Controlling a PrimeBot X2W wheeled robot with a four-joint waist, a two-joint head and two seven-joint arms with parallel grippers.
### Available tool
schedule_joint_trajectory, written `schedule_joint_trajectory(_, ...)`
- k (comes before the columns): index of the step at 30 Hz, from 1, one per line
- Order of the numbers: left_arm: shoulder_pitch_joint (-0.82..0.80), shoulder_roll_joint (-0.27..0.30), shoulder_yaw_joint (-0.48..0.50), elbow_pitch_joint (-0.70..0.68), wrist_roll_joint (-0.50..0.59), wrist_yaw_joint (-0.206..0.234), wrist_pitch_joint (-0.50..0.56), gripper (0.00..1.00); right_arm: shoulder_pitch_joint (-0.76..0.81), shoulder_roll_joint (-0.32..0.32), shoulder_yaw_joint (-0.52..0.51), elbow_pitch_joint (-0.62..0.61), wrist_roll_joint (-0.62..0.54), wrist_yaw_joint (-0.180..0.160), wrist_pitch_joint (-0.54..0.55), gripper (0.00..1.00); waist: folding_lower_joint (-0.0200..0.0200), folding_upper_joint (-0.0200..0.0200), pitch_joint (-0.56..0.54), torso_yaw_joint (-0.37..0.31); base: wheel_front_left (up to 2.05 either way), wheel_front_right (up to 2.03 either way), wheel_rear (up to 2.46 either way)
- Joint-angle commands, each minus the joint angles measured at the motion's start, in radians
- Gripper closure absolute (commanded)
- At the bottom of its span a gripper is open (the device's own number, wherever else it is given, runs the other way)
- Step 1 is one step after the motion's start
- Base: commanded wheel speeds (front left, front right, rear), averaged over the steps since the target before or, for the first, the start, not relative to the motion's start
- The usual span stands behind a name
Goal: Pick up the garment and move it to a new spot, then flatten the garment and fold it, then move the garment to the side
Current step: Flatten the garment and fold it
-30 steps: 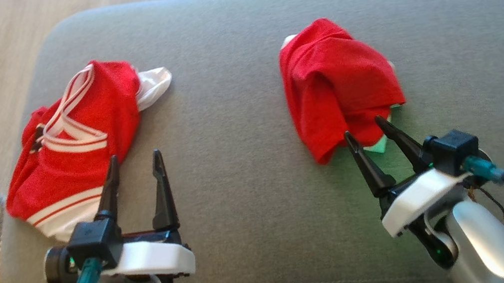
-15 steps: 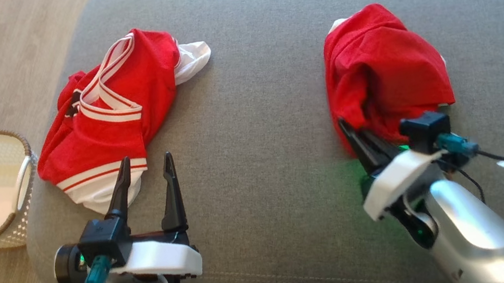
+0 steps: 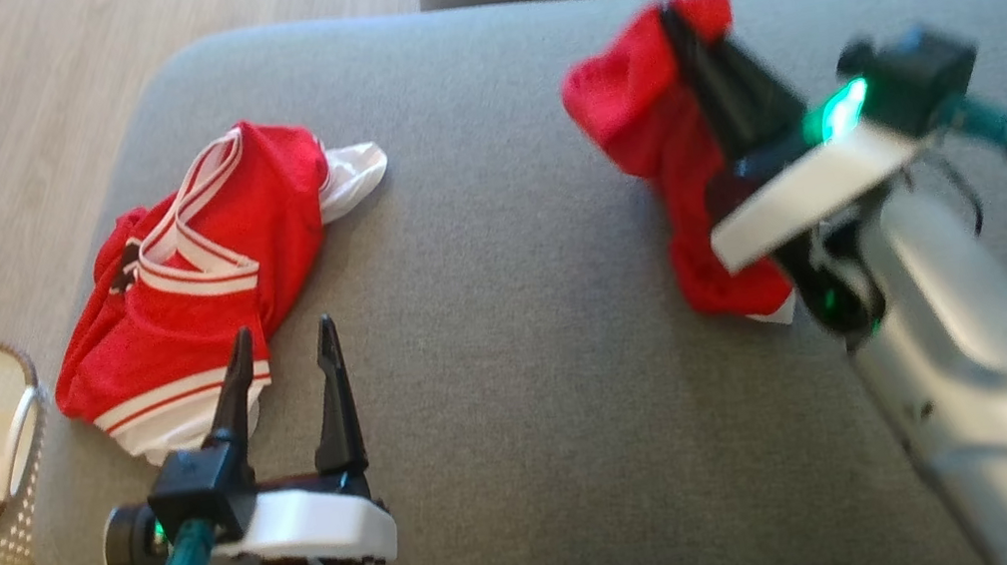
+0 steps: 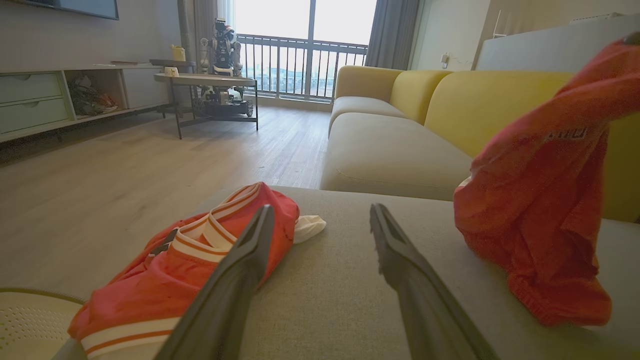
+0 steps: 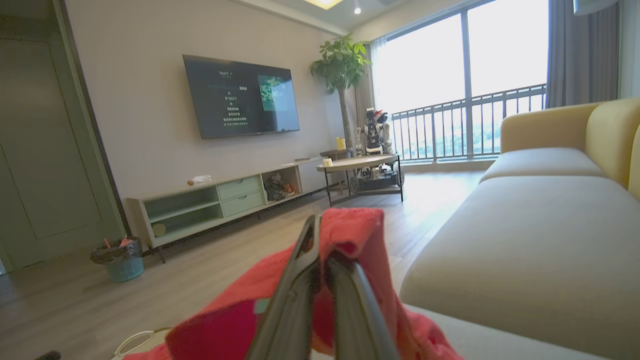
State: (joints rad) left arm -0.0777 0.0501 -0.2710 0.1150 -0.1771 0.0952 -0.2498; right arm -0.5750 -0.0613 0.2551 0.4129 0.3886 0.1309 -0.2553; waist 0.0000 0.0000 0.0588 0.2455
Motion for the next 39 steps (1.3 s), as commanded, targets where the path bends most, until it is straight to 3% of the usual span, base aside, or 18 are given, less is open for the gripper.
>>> schedule_joint_trajectory(1, -0.011, 0.001, 0.038, -0.027, 0.01, -0.006, -0.012, 0.0, -0.073, 0.011, 0.008, -0.042, 0.005, 0.0, -0.006, 1.0, 0.0, 0.0, -0.02, -0.012, 0.0, 0.0, 0.0)
schedule_joint_trajectory(8, 0.015, 0.0, 0.045, -0.024, 0.004, -0.005, -0.012, 0.0, -0.204, 0.011, 0.062, -0.079, 0.187, 0.0, -0.001, 1.0, 0.0, 0.0, -0.049, -0.024, 0.0, 0.0, 0.0)
schedule_joint_trajectory(13, 0.028, 0.0, 0.053, -0.027, 0.002, -0.005, -0.012, 0.0, -0.168, 0.011, -0.049, 0.02, 0.314, 0.0, 0.029, 1.0, 0.0, 0.0, -0.051, -0.029, 0.0, 0.0, 0.0)
schedule_joint_trajectory(16, 0.027, 0.0, 0.048, -0.03, 0.003, -0.006, -0.012, 0.0, -0.138, 0.011, -0.156, 0.165, 0.309, 0.0, 0.049, 1.0, 0.0, 0.0, -0.035, -0.033, 0.0, 0.0, 0.0)
schedule_joint_trajectory(22, -0.001, 0.0, 0.03, -0.024, 0.009, -0.015, -0.012, 0.0, -0.22, 0.01, -0.346, 0.5, 0.151, 0.0, 0.041, 1.0, 0.0, 0.0, 0.02, -0.037, 0.0, 0.0, 0.0)
schedule_joint_trajectory(28, -0.04, 0.0, -0.003, -0.015, 0.003, -0.014, -0.012, 0.0, -0.358, 0.007, -0.433, 0.658, 0.119, 0.0, 0.012, 1.0, 0.0, 0.0, 0.059, -0.019, 0.0, 0.0, 0.0)
schedule_joint_trajectory(29, -0.045, 0.0, -0.008, -0.014, 0.001, -0.013, -0.012, 0.0, -0.375, -0.003, -0.449, 0.681, 0.11, 0.0, 0.007, 0.55, 0.0, 0.0, 0.062, -0.015, 0.0, 0.0, 0.0)
schedule_joint_trajectory(30, -0.049, 0.0, -0.013, -0.012, -0.001, -0.011, -0.012, 0.0, -0.39, -0.011, -0.465, 0.707, 0.102, 0.0, 0.003, 0.0, 0.0, 0.0, 0.064, -0.011, 0.0, 0.0, 0.0)
schedule_joint_trajectory(35, -0.054, 0.0, -0.021, -0.009, -0.01, 0.001, -0.012, 0.0, -0.441, -0.042, -0.507, 0.805, 0.022, 0.0, -0.005, 0.0, 0.0, 0.0, 0.061, -0.011, 0.0, 0.0, 0.0)
schedule_joint_trajectory(39, -0.051, 0.0, -0.008, -0.011, -0.013, 0.005, -0.012, 0.0, -0.433, -0.021, -0.5, 0.779, -0.019, 0.0, -0.006, 0.0, 0.0, 0.0, 0.046, -0.038, 0.0, 0.0, 0.0)
